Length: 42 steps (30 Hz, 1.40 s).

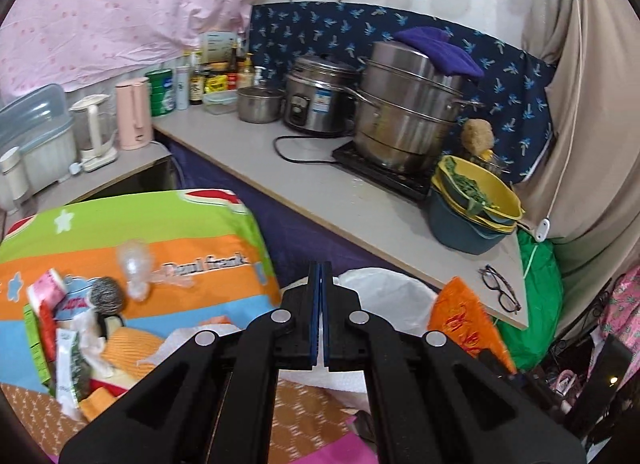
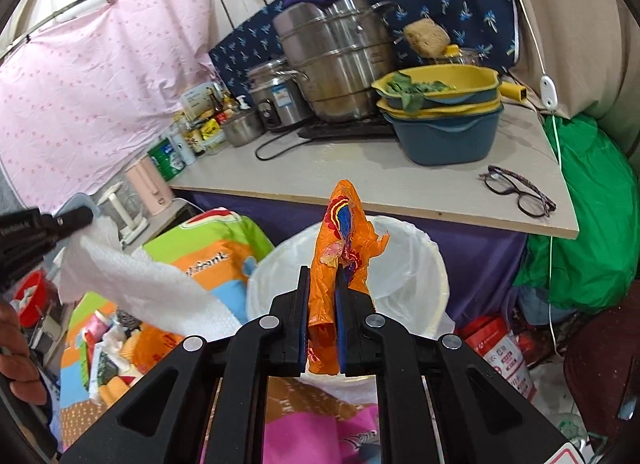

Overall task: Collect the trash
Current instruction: 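Open the right tool over the bin to drop the orange bags, then reach the right tool back to the second orange bag and grasp it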

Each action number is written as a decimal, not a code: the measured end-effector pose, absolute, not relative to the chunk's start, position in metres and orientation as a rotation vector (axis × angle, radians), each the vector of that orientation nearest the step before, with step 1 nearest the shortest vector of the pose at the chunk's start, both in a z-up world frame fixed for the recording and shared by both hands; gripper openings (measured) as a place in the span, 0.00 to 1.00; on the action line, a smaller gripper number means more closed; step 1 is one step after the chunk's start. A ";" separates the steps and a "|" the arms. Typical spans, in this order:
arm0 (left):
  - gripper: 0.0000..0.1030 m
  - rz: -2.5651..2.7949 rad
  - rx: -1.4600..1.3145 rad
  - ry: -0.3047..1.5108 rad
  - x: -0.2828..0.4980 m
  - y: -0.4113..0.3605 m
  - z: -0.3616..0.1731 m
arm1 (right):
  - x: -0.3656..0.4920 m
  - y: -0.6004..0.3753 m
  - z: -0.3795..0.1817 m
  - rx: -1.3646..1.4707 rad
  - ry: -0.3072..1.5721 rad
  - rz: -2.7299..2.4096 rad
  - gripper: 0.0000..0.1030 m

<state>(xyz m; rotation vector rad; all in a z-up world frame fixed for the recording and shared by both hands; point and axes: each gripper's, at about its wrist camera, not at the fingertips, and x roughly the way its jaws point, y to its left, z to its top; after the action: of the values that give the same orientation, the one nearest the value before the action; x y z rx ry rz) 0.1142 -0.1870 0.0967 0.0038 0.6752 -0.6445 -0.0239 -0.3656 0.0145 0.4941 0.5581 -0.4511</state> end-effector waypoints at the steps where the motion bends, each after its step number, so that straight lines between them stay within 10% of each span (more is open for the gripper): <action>1: 0.00 -0.661 0.009 0.683 0.114 -0.198 0.094 | -0.022 -0.369 0.009 0.497 0.568 -0.457 0.10; 13: 0.02 -0.753 0.062 0.762 0.126 -0.272 0.039 | -0.008 -0.391 -0.033 0.547 0.637 -0.506 0.17; 20: 0.63 -0.711 0.082 0.724 0.125 -0.268 0.030 | -0.005 -0.385 -0.023 0.521 0.602 -0.514 0.40; 42: 0.70 -0.296 0.025 0.814 0.134 -0.051 -0.002 | 0.040 -0.240 -0.006 0.404 0.668 -0.234 0.54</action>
<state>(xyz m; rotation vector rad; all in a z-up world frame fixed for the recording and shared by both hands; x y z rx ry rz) 0.1338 -0.0515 -0.0016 0.0246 0.8143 -0.2956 0.0397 -0.2400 -0.0062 0.4045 0.6678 -0.2336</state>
